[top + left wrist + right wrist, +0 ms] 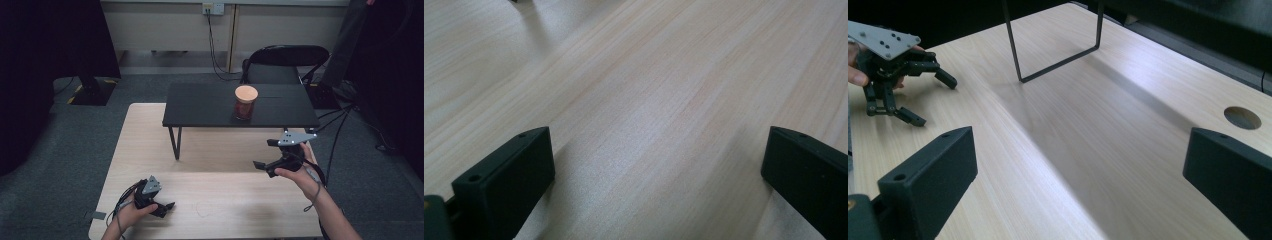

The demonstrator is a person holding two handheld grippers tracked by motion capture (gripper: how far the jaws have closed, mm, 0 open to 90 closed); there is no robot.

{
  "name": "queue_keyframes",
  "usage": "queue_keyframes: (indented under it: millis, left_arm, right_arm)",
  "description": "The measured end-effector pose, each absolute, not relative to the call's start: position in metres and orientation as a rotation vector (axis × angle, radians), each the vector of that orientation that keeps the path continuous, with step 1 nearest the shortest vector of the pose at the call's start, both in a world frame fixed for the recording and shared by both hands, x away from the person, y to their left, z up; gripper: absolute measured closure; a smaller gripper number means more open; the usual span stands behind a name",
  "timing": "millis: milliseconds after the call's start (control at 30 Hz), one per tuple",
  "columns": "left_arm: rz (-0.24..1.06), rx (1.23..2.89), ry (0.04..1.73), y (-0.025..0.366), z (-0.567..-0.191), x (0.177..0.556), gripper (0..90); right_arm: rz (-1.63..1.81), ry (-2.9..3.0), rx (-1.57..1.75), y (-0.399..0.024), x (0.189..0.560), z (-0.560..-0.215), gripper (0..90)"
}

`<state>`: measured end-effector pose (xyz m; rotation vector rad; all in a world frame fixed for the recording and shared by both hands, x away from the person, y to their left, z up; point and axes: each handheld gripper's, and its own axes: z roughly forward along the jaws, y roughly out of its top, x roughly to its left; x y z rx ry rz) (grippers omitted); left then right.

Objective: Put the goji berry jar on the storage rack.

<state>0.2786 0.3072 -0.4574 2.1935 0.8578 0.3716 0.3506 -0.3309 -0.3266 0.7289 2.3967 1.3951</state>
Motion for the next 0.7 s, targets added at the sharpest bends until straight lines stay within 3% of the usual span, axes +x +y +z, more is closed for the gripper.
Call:
queue_keyframes:
  millis: [700]
  left_arm:
    - [0.373,2.197,0.857,0.307,-0.457,0.279,0.0]
  right_arm:
    - [1.402,2.418,0.737,-0.347,0.327,-0.381,0.0]
